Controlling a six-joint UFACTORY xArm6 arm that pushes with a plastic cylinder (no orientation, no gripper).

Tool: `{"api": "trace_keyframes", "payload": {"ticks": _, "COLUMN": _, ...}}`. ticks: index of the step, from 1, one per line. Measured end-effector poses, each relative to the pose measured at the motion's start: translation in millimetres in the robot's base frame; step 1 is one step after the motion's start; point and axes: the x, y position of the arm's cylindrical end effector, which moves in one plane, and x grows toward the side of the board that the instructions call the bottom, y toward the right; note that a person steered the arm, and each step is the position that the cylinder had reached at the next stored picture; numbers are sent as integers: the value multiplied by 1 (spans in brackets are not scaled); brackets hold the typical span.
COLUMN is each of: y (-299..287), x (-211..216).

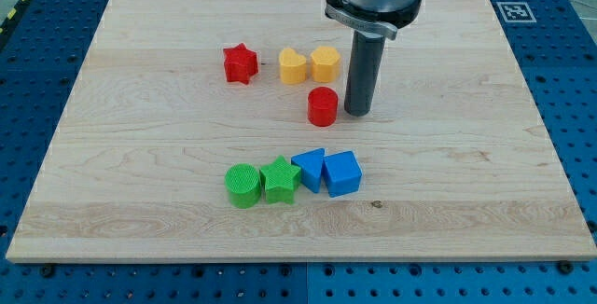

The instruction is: Push the red circle to the middle of red star and yellow heart

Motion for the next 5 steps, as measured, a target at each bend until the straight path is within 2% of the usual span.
{"api": "trace_keyframes", "payload": {"ticks": 5, "y": -9, "x": 15}}
